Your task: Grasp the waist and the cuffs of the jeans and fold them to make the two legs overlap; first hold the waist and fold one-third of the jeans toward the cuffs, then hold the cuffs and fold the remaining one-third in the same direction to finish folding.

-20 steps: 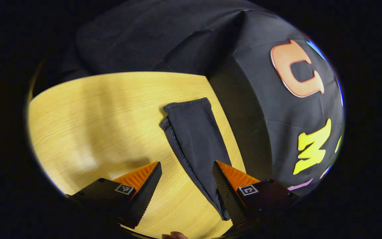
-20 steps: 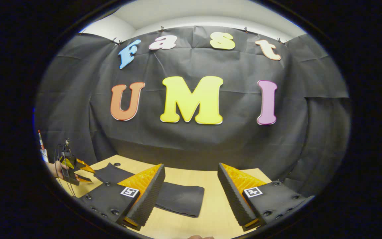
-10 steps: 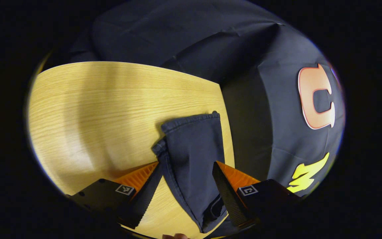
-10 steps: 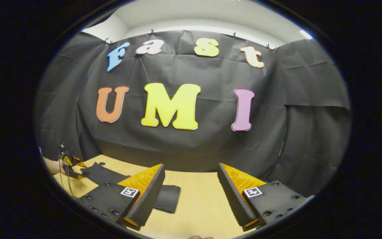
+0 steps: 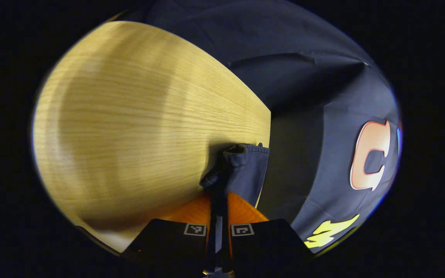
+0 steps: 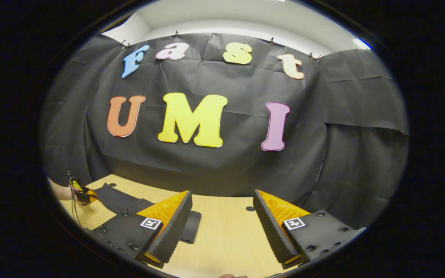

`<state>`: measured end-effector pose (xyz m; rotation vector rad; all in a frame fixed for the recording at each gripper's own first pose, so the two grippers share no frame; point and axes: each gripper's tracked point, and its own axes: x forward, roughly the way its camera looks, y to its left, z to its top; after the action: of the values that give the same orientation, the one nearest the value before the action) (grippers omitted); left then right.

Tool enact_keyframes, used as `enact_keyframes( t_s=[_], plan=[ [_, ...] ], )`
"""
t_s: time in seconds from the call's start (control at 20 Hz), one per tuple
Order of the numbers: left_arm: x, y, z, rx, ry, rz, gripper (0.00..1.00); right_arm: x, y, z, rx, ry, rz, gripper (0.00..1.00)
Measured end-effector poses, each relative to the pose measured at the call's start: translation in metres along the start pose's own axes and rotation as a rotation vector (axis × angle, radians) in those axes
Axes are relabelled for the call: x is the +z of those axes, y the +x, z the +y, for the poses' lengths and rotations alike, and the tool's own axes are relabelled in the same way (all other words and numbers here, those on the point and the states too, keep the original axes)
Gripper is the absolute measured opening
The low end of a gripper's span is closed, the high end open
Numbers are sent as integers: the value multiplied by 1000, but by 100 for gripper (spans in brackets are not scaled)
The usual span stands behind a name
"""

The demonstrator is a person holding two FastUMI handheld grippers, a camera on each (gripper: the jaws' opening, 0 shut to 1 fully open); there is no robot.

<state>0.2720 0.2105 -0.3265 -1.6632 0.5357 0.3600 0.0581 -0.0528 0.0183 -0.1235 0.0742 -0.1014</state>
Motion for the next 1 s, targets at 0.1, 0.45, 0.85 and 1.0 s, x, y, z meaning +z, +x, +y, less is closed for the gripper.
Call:
enact_keyframes(
  t_s=[0.1, 0.45, 0.85, 1.0],
  plan=[
    [0, -1, -1, -10, 8, 4, 6, -1, -2, -2, -4, 1, 3, 98],
    [-21, -25, -67, -143, 195, 9, 4, -7, -6, -3, 9, 4, 18, 98],
    [-107, -70, -150, -279, 552, -64, 4, -8, -19, -29, 0, 27, 8, 98],
    [-155, -79, -172, -330, 686, -67, 4, -12, -23, -46, -9, 41, 14, 98]
  ],
)
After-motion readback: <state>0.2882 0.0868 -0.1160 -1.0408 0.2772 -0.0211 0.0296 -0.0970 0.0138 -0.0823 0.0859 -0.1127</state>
